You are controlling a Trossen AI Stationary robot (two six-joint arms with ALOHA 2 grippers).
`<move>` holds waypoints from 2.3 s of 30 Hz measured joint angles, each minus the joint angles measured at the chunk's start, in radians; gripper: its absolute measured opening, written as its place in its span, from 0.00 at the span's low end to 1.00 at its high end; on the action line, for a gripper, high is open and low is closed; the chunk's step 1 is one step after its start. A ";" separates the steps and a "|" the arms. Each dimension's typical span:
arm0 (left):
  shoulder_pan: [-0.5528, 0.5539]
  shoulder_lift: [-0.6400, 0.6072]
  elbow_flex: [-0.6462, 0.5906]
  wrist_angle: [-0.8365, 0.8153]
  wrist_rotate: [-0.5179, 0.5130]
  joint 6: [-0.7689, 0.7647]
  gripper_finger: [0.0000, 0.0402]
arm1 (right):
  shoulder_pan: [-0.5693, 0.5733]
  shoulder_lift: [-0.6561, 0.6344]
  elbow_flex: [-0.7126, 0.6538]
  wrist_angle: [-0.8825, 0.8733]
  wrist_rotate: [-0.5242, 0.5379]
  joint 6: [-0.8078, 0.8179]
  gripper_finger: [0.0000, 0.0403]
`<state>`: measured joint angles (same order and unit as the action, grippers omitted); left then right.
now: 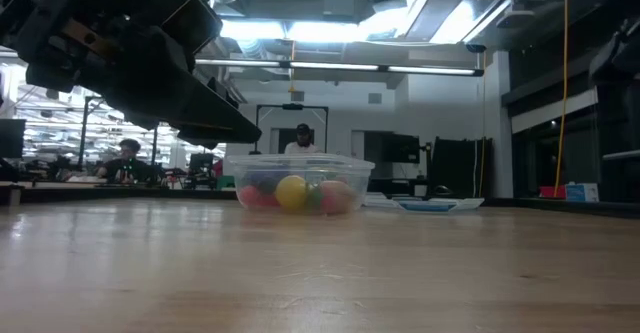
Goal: Pick and placing Produce into tupperware
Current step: Put the red cherry into the transparent container
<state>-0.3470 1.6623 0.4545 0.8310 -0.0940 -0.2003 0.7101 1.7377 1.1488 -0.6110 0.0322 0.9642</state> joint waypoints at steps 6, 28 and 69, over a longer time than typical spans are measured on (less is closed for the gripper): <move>0.000 0.000 0.000 -0.006 0.000 0.001 0.37 | 0.000 0.042 0.000 0.047 -0.008 -0.002 0.63; 0.000 0.000 0.000 -0.011 0.001 -0.001 0.37 | 0.007 0.154 0.000 0.070 -0.035 -0.001 0.63; 0.000 0.000 0.000 -0.011 0.002 -0.002 0.37 | 0.011 0.197 0.002 0.065 0.048 0.086 0.63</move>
<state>-0.3472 1.6623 0.4545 0.8200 -0.0925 -0.2025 0.7216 1.9343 1.1510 -0.5458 0.0807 1.0503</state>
